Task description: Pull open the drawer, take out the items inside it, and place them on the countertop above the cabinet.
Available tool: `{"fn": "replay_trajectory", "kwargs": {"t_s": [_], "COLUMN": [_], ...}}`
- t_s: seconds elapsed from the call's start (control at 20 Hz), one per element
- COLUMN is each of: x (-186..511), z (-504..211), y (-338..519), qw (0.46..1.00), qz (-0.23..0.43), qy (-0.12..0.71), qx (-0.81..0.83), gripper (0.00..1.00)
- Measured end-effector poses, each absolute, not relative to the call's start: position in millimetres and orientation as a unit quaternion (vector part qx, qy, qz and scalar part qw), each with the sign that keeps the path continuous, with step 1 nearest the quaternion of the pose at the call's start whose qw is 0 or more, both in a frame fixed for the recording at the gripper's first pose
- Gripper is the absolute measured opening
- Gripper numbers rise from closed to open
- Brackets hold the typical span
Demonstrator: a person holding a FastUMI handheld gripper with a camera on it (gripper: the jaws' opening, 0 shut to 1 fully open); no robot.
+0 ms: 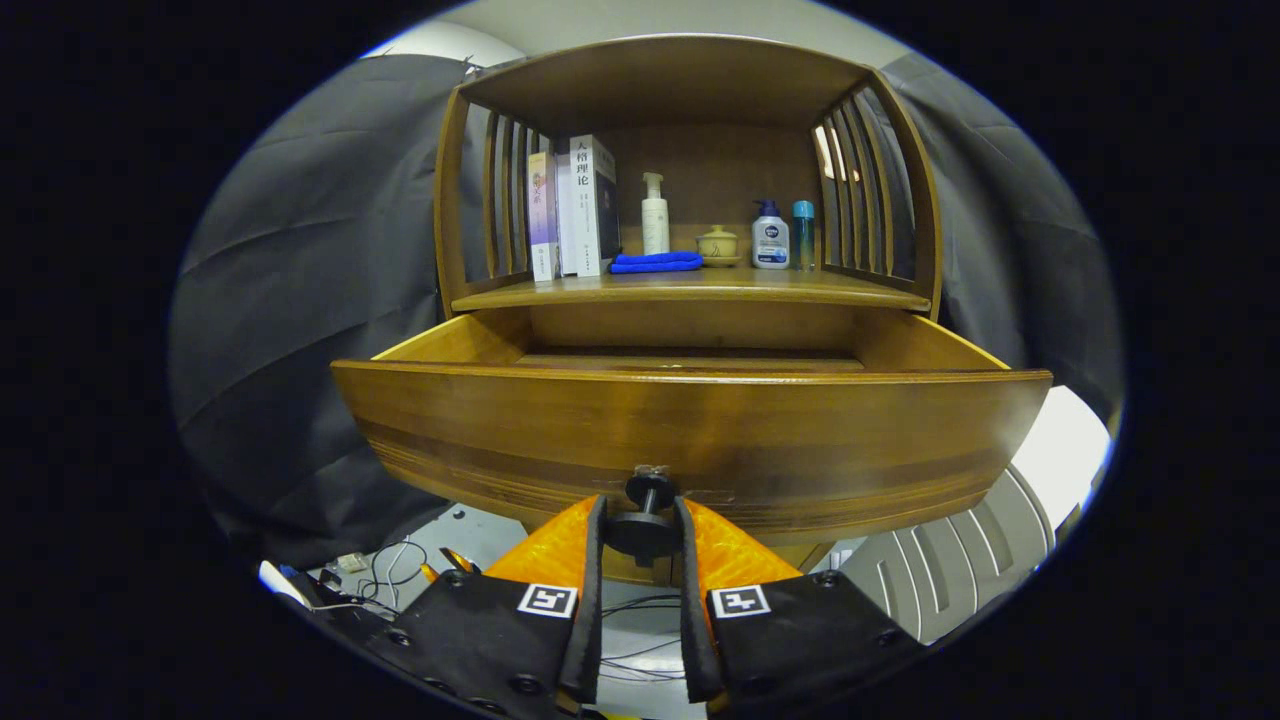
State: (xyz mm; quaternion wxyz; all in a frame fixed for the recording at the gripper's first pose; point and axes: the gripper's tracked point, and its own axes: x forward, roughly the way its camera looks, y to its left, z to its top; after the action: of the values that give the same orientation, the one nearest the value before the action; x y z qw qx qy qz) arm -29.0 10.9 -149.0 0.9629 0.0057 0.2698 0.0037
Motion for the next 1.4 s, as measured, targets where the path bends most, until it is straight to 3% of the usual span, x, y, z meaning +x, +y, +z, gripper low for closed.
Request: {"fn": "replay_trajectory", "kwargs": {"t_s": [0.25,0.5,0.8,1.1,1.4], "x": [-27.6,-25.8,-2.7,53.6,88.1], "z": [-121.7,-51.6,-13.5,-2.1,-45.8], "y": [11.1,15.8,17.9,-2.0,4.5], "qw": [0.972,0.990,0.985,0.973,0.942], "qz": [0.016,0.057,0.088,0.074,0.082], "qy": [0.230,0.130,0.146,0.218,0.324], "qx": [0.044,-0.021,-0.010,-0.027,-0.023], "gripper": [0.47,0.70,0.97,0.97,0.97]}}
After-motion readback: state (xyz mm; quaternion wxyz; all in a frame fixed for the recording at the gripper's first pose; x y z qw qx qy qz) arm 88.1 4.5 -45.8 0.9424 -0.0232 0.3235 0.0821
